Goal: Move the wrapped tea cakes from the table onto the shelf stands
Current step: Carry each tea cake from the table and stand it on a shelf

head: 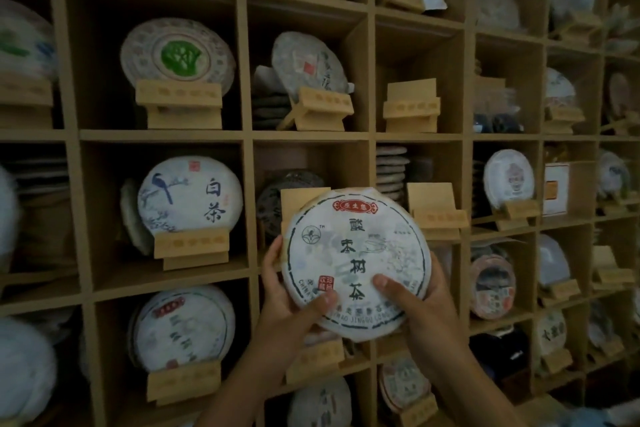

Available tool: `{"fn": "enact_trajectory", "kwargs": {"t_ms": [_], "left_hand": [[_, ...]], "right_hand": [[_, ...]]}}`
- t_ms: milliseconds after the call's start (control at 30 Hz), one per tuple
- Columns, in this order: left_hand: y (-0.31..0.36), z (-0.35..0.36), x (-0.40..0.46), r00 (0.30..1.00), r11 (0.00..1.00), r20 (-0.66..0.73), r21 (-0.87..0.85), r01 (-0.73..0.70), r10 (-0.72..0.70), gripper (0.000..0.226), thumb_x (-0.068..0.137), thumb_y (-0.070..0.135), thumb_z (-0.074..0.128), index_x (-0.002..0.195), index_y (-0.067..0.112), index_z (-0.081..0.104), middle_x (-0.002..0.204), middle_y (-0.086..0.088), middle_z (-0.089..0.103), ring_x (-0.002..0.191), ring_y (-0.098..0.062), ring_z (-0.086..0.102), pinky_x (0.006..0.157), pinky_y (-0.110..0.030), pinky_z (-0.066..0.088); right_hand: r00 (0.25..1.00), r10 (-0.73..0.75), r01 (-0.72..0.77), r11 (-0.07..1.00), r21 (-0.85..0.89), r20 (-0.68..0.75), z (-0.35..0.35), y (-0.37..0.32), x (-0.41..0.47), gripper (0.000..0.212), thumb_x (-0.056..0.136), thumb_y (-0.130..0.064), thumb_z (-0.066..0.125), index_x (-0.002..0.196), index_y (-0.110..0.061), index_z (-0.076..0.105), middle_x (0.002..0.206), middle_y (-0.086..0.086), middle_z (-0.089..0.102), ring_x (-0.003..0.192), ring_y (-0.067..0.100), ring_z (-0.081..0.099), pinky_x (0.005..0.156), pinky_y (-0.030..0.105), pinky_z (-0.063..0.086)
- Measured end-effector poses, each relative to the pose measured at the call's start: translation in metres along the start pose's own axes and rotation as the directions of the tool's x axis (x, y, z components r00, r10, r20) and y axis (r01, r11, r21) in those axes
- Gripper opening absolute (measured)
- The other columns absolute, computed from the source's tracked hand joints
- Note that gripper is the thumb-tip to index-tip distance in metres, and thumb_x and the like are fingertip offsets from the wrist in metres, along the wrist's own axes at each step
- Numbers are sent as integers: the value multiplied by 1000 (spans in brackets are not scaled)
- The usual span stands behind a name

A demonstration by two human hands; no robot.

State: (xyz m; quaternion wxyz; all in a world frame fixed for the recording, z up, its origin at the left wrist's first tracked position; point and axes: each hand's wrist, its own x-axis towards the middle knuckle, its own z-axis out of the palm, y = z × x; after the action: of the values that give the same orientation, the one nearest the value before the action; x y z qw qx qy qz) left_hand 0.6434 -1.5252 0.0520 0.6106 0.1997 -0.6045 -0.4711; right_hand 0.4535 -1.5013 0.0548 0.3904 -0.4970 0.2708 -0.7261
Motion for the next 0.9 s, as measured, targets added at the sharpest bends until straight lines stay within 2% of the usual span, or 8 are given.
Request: {"fn": "enact_trajectory", "kwargs": {"t_ms": [100, 200, 300, 367, 533, 667, 767, 900], "left_hand": [[2, -3, 43, 975, 999, -220, -1, 37, -37, 70, 66, 54, 78, 124, 58, 38, 122, 12, 64, 96, -16, 71, 62, -34, 59], [-5, -17, 92, 918, 990, -397, 133, 51, 6, 52, 93, 25, 61, 139, 30, 37, 142, -8, 49, 105, -16, 60, 78, -33, 52], [-19, -33, 128, 910, 913, -413, 382, 145, 29, 77, 89, 17, 69, 151, 21, 24, 155, -9, 31, 131, -22, 41, 101, -36, 40], [-27, -36, 143, 891, 882, -454, 428, 198, 21, 91, 85, 21, 74, 154, 18, 15, 158, -9, 26, 141, -25, 32, 109, -38, 36], [-46, -32, 171, 890, 860, -455, 462, 217, 20, 103, 79, 20, 80, 154, 14, 9, 154, -8, 33, 118, -10, 36, 94, -26, 35], [-58, -39, 184, 885, 870, -460, 404, 284, -75, 108, 78, 24, 82, 154, 19, 6, 152, -9, 36, 121, -17, 42, 96, -31, 38], [-68, -47, 187, 874, 843, -476, 426, 328, -99, 105, 77, 23, 82, 154, 19, 12, 150, -11, 39, 128, -30, 46, 103, -40, 43], [-75, -55, 187, 879, 839, -470, 443, 316, -83, 94, 72, 19, 85, 148, 20, 30, 142, -10, 48, 111, -22, 52, 89, -36, 47]], "right_hand": [[1000, 9, -10, 999, 50, 28, -17, 2, 31, 86, 60, -23, 86, 137, -36, 49, 128, -3, 67, 116, 24, 65, 88, 54, 57], [999, -1, -3, 997, 80, 41, -37, 0, 61, 88, 59, -21, 85, 138, -33, 48, 128, -2, 67, 116, 24, 65, 90, 55, 56], [996, -15, 4, 992, 125, 83, -59, -4, 87, 83, 63, -14, 82, 136, -35, 50, 126, -2, 68, 113, 21, 67, 82, 49, 60], [994, -19, 2, 988, 156, 110, -71, -5, 102, 77, 67, -10, 79, 134, -37, 52, 125, -3, 69, 110, 19, 68, 78, 46, 61], [992, -37, 18, 989, 145, 123, -87, -5, 126, 71, 63, -14, 82, 122, -44, 56, 119, -6, 71, 106, 18, 70, 72, 41, 61], [993, -55, 39, 989, 140, 109, -94, -5, 130, 79, 60, -18, 85, 129, -41, 53, 123, -5, 70, 108, 17, 69, 73, 41, 61], [994, -60, 47, 990, 129, 93, -94, -3, 130, 83, 60, -17, 84, 134, -37, 50, 125, -4, 69, 109, 18, 69, 75, 43, 61], [995, -67, 57, 991, 122, 79, -93, -1, 130, 84, 62, -16, 83, 136, -34, 48, 125, -3, 68, 110, 18, 68, 74, 41, 61]]}}
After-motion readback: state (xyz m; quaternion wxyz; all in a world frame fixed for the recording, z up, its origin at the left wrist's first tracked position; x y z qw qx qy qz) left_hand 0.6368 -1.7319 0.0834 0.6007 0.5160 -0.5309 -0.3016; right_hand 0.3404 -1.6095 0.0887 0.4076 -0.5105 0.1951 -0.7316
